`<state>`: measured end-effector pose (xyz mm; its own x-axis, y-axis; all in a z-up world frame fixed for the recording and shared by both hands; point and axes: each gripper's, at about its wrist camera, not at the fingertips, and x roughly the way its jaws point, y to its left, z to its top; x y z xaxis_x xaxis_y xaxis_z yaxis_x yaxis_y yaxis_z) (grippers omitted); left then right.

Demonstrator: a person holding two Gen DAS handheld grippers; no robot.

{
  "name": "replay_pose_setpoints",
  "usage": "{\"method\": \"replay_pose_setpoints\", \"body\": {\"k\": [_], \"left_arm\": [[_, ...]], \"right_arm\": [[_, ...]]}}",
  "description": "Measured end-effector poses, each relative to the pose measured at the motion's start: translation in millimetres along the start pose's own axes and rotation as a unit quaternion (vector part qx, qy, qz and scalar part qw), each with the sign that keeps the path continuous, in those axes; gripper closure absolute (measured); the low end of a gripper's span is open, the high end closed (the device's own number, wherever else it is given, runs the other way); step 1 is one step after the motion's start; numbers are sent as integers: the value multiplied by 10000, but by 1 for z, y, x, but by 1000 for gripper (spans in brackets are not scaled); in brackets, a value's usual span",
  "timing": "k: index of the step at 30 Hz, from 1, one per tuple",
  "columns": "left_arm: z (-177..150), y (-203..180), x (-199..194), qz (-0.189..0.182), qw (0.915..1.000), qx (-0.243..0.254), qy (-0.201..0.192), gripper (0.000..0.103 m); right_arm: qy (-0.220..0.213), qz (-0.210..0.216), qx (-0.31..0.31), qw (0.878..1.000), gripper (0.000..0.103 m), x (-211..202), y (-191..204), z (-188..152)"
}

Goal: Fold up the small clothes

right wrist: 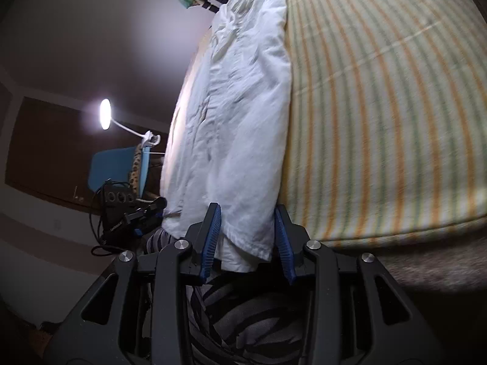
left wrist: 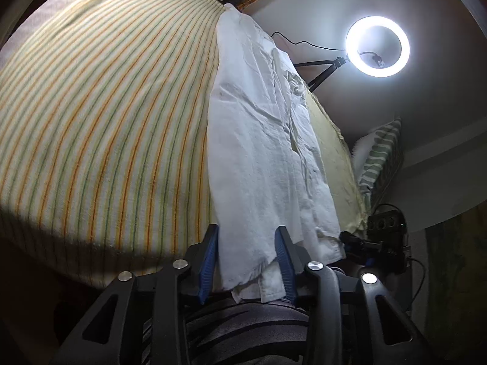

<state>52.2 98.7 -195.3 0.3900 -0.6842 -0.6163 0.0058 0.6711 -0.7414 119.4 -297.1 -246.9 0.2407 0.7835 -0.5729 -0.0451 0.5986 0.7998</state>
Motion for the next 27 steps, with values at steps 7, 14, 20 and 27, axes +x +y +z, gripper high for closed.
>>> {"method": "replay_pose_setpoints", "body": {"k": [7,14,20,27], "left_arm": [[-2,-10,-1,-35,9999,160,45,90],[9,-21,-15,-436,9989,30,-173,98],[25,-40,-25,-648,9973,180,-291,98],[58,-57,-28,-731,9961,298,-397,98]], "right_arm": [[9,330,118,9994,82,11,7,-1],[-404,777,119,9961,92,-7,27,10],[-524,892,58,9946,92,-9,46,24],[-761,967,71,9924,93,-14,60,52]]}}
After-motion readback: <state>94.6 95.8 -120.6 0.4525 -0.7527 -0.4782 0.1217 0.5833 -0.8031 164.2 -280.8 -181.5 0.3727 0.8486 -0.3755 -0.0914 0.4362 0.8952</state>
